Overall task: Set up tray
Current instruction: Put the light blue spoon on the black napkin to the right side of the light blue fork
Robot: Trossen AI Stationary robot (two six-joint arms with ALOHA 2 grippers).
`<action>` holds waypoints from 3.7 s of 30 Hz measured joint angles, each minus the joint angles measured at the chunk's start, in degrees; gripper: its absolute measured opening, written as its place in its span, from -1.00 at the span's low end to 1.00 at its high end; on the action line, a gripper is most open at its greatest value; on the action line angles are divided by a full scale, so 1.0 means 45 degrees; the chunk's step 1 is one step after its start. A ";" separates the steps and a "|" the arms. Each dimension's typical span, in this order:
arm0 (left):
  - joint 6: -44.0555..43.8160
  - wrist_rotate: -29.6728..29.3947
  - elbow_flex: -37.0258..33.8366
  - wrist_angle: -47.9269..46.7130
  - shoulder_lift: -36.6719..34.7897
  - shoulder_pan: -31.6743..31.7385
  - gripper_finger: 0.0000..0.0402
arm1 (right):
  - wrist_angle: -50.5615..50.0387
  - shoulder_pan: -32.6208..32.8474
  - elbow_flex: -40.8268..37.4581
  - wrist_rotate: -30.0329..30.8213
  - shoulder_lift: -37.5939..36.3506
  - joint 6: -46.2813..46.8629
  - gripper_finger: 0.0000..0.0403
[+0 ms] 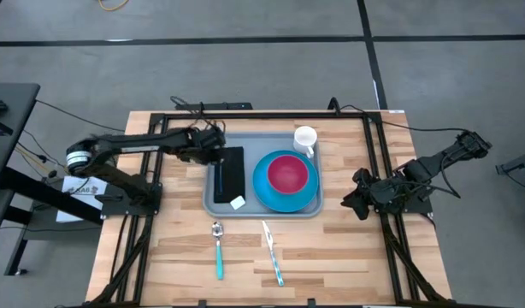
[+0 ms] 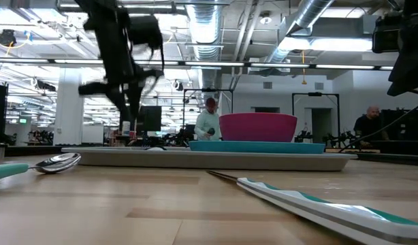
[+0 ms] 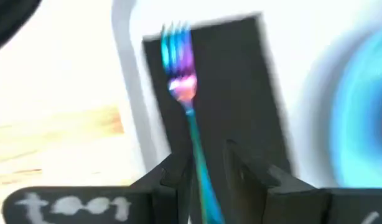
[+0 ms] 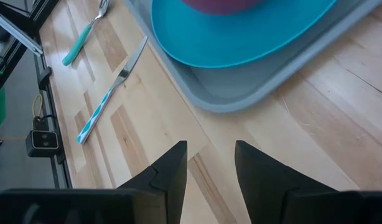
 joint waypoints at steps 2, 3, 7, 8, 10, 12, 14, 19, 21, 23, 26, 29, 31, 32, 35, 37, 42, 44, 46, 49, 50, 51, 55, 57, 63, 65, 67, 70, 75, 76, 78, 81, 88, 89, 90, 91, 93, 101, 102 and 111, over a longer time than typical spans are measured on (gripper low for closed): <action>0.0042 -0.0074 0.0541 -0.0447 -0.0620 -0.0268 -0.61 | 0.0000 0.0004 0.0000 0.0000 0.0004 0.0002 -0.37; -0.0025 -0.0096 0.0764 -0.0589 -0.0927 -0.0524 -0.61 | 0.0000 0.0000 0.0000 0.0000 0.0000 -0.0001 -0.37; -0.1136 -0.1165 0.1719 -0.0453 -0.1846 -0.2575 -0.61 | 0.0001 0.0000 0.0002 -0.0005 0.0000 -0.0002 -0.37; -0.1545 -0.1774 0.1988 -0.0402 -0.1951 -0.3320 -0.61 | 0.0004 0.0001 0.0004 -0.0005 0.0000 -0.0002 -0.37; -0.2474 -0.3091 0.2509 -0.0330 -0.1976 -0.4921 -0.61 | 0.0000 0.0000 0.0000 -0.0005 0.0000 -0.0002 -0.37; -0.3480 -0.4377 0.2993 -0.0130 -0.1855 -0.6553 -0.61 | 0.0000 0.0004 0.0001 -0.0005 0.0000 -0.0002 -0.37; -0.4601 -0.5426 0.3402 0.0117 -0.1567 -0.8052 -0.61 | 0.0000 0.0000 0.0000 -0.0005 0.0005 -0.0002 -0.37; -0.7563 -0.6599 0.4246 0.0023 -0.0214 -1.0917 -0.61 | 0.0005 0.0000 0.0000 -0.0010 0.0000 -0.0002 -0.37; -0.8721 -0.6463 0.4535 -0.0064 0.0537 -1.1612 -0.61 | 0.0005 0.0000 0.0001 -0.0010 0.0005 -0.0002 -0.37; -0.9840 -0.5956 0.4828 -0.0531 0.1313 -1.2135 -0.61 | 0.0005 0.0000 0.0002 -0.0039 0.0000 -0.0002 -0.37; -1.1474 -0.4699 0.5283 -0.1192 0.2503 -1.2621 -0.61 | 0.0001 0.0000 0.0000 -0.0056 0.0002 -0.0002 -0.37; -1.2865 -0.3110 0.5693 -0.1979 0.3689 -1.2912 -0.61 | 0.0000 0.0000 0.0000 -0.0058 0.0005 -0.0002 -0.37; -1.3486 -0.2343 0.5868 -0.2424 0.4376 -1.2982 -0.61 | 0.0000 0.0000 0.0000 -0.0058 0.0000 -0.0003 -0.37; -1.3744 -0.2171 0.5896 -0.2624 0.4691 -1.3005 -0.61 | -0.0005 0.0000 0.0000 -0.0058 0.0002 -0.0003 -0.37; -1.4410 -0.1985 0.5901 -0.2988 0.5405 -1.3021 -0.61 | -0.0005 0.0001 0.0002 -0.0062 0.0002 -0.0002 -0.37; -1.4629 -0.1986 0.5901 -0.3032 0.5777 -1.3020 -0.61 | -0.0005 0.0000 0.0001 -0.0101 0.0002 -0.0002 -0.37; -1.4644 -0.1765 0.5901 -0.2910 0.6086 -1.2922 -0.61 | -0.0005 0.0000 0.0000 -0.0326 0.0001 -0.0002 -0.37; -1.4653 -0.1543 0.5906 -0.2999 0.6071 -1.2870 -0.61 | -0.0002 0.0000 0.0005 -0.0355 0.0003 -0.0002 -0.37; -1.4659 -0.1086 0.5906 -0.3339 0.6071 -1.2850 -0.61 | 0.0004 0.0004 0.0002 -0.0355 0.0002 -0.0002 -0.37; -1.4790 -0.0274 0.5884 -0.3941 0.6093 -1.2859 -0.61 | 0.0015 0.0001 0.0000 -0.0355 0.0005 -0.0002 -0.37; -1.4912 -0.0028 0.5832 -0.4017 0.6148 -1.2864 -0.61 | 0.0020 0.0005 0.0000 -0.0350 0.0000 -0.0003 -0.37; -1.4955 0.0190 0.5764 -0.4111 0.6195 -1.2864 -0.60 | 0.0029 0.0000 0.0000 -0.0350 0.0000 -0.0007 -0.37; -1.4959 0.0810 0.5487 -0.3684 0.6235 -1.2864 -0.50 | 0.0034 0.0000 0.0004 -0.0345 0.0005 -0.0007 -0.37; -1.4973 0.0701 0.5283 -0.3154 0.6269 -1.2860 -0.40 | 0.0034 0.0005 0.0000 -0.0340 0.0000 -0.0008 -0.37; -1.4979 0.0239 0.5124 -0.2685 0.6265 -1.2854 -0.13 | 0.0034 0.0000 0.0003 -0.0335 0.0005 -0.0022 -0.37; -1.5061 0.0178 0.5119 -0.2863 0.6265 -1.2854 -0.09 | 0.0034 0.0002 0.0002 -0.0322 0.0002 -0.0017 -0.37; -1.5095 0.0191 0.5115 -0.3059 0.6313 -1.2851 -0.07 | 0.0034 0.0000 0.0000 -0.0303 0.0005 -0.0017 -0.37; -1.5092 0.0352 0.5087 -0.3034 0.6613 -1.2802 -0.08 | 0.0034 0.0004 0.0000 -0.0287 0.0005 -0.0017 -0.37; -1.4575 0.1027 0.5104 -0.2319 0.7550 -1.2582 -0.12 | 0.0080 0.0004 0.0000 -0.0257 0.0005 -0.0017 -0.37; -1.4547 0.1097 0.5100 -0.2238 0.7756 -1.2536 -0.13 | 0.0092 0.0000 0.0005 -0.0253 0.0005 -0.0012 -0.37; -1.4496 0.1392 0.5154 -0.1903 0.8074 -1.2465 -0.13 | 0.0110 0.0004 0.0000 -0.0244 0.0005 -0.0012 -0.37; -1.4236 0.1741 0.5168 -0.1622 0.8423 -1.2384 -0.14 | 0.0141 0.0000 0.0001 -0.0248 0.0005 -0.0007 -0.37; -1.4230 0.1710 0.5404 -0.1895 0.8622 -1.2388 -0.28 | 0.0141 0.0001 0.0000 -0.0271 0.0005 -0.0007 -0.37; -1.4171 0.1656 0.5465 -0.1934 0.8642 -1.2388 -0.34 | 0.0139 0.0005 0.0000 -0.0272 0.0005 -0.0009 -0.37; -1.4140 0.1599 0.5483 -0.1931 0.8650 -1.2390 -0.41 | 0.0136 0.0002 0.0000 -0.0272 0.0005 -0.0012 -0.37; -1.4129 0.1528 0.5488 -0.1897 0.8650 -1.2394 -0.48 | 0.0141 0.0000 0.0000 -0.0272 0.0005 -0.0009 -0.37; -1.4135 0.1452 0.5488 -0.1837 0.8650 -1.2403 -0.63 | 0.0137 0.0005 0.0000 -0.0276 0.0005 -0.0013 -0.37; -1.3650 0.1439 0.5540 -0.1884 0.8652 -1.2403 -0.83 | 0.0136 0.0002 0.0000 -0.0253 0.0005 -0.0119 -0.37; -1.3533 0.1438 0.5626 -0.1946 0.8668 -1.2403 -0.83 | 0.0136 0.0004 0.0000 -0.0251 0.0005 -0.0119 -0.37; -1.3414 0.0455 0.8278 -0.4836 0.8779 -1.2485 -0.83 | 0.0126 0.0005 0.0000 -0.0240 0.0005 -0.0160 -0.37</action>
